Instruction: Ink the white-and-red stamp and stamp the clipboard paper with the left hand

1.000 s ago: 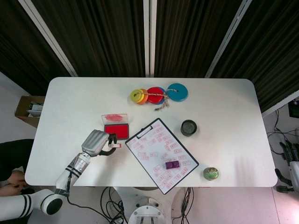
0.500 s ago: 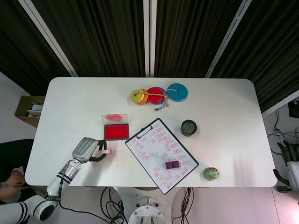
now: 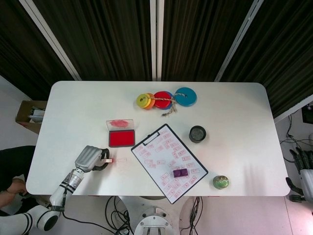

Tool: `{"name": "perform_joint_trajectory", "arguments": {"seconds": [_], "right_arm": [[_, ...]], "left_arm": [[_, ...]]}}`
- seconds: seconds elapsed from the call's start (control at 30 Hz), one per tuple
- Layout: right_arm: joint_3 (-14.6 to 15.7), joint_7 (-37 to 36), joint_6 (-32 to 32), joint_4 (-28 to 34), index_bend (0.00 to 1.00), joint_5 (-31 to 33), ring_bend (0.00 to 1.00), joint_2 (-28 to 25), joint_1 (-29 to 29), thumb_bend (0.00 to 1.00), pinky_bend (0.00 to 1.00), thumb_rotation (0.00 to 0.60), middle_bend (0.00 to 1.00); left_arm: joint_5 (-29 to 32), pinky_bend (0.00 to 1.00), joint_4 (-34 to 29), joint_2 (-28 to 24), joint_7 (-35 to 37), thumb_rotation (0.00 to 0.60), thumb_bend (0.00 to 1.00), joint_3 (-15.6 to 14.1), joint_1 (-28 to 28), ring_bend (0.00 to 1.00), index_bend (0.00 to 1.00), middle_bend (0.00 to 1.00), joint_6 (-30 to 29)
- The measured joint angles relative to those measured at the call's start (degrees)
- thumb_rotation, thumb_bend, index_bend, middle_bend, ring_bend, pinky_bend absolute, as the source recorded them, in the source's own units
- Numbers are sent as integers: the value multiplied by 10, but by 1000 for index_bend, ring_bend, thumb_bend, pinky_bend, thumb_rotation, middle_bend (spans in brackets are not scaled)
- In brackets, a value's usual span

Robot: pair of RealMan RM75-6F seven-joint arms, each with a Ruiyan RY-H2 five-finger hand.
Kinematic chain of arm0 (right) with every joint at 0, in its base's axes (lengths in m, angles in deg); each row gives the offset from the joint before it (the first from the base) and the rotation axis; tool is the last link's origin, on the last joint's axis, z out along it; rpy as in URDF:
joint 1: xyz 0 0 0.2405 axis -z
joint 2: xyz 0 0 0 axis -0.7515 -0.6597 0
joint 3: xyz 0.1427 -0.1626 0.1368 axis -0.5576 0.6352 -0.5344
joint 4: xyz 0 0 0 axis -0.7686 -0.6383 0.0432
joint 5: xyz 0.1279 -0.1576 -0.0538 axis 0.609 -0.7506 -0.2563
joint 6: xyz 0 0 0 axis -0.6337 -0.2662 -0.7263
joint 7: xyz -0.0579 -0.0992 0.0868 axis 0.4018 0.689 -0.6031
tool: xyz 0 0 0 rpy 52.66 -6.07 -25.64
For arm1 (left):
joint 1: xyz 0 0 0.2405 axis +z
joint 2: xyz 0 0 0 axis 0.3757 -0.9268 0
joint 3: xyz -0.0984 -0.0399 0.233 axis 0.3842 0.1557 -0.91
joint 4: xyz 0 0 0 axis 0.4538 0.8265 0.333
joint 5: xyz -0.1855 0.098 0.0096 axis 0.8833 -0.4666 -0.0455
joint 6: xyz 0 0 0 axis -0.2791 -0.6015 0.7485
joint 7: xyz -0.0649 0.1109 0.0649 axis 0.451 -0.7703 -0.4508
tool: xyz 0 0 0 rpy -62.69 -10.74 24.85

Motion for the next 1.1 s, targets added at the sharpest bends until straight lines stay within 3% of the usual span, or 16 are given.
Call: {"name": "perform_joint_trajectory", "arguments": {"seconds": [0.83,1.1], "right_arm": [[0,-8,-2,-6,0,3,0,2,1,222,0,600,0],[-2,-9,-4,-6,0,4,0,0,1,222,0,600,0]], "left_arm": [[-17,1000,1,-3,-4,600,397,4,6,1000,414,476,7],[-26,1000,-4,-16,-13,600,363,3,12,998,311,394,-9]]}}
